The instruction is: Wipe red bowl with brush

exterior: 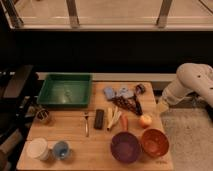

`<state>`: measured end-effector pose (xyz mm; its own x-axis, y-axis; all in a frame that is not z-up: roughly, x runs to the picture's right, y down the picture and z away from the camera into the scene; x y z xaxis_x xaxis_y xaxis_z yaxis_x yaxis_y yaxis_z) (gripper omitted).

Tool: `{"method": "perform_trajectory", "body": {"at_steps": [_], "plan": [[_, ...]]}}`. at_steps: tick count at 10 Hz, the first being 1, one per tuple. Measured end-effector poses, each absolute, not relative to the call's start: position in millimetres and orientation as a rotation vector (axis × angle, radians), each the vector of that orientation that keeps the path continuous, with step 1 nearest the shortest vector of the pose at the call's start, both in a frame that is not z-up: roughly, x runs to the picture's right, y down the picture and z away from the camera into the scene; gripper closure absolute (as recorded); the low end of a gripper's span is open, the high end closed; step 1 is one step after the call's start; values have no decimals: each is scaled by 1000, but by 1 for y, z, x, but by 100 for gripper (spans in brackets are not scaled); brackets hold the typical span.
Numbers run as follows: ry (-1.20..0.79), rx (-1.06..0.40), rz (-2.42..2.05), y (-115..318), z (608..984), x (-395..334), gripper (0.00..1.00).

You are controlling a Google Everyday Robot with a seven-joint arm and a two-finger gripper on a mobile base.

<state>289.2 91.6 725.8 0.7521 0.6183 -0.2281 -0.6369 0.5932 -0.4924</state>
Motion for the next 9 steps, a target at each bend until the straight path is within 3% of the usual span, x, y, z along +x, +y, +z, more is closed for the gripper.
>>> {"method": "perform_trajectory", "body": {"at_steps": [3, 6, 9], "plan": [[117, -450, 737, 83, 715, 275, 35], [128, -447, 768, 79, 718, 279, 35], [124, -485, 933, 66, 745, 277, 35]]}}
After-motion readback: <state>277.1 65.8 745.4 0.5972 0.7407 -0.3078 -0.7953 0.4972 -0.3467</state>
